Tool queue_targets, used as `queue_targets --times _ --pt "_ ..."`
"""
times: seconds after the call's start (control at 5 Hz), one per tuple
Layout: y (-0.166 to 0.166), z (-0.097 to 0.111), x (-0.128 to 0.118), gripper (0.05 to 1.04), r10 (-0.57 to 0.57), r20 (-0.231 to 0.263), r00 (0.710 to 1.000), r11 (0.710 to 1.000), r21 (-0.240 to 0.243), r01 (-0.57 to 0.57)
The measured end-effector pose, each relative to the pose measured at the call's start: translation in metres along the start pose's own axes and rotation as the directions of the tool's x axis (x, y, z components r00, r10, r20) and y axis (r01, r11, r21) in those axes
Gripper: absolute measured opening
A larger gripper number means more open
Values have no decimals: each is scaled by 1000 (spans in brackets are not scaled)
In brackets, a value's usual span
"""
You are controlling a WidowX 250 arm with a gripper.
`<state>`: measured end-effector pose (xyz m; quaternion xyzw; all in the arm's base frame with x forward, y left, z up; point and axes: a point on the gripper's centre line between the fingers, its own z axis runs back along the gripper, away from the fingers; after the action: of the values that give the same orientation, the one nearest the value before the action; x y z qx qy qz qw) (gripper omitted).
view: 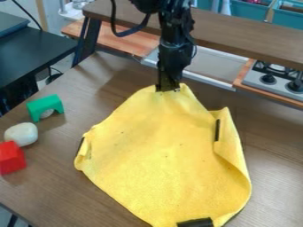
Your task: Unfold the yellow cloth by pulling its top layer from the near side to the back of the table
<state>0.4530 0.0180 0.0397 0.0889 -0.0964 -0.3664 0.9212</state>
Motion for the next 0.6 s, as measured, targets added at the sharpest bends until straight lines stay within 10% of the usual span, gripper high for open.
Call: queue_targets --times 0.6 --pt "-4 -15 -8 984 -4 64 998 999 51 0"
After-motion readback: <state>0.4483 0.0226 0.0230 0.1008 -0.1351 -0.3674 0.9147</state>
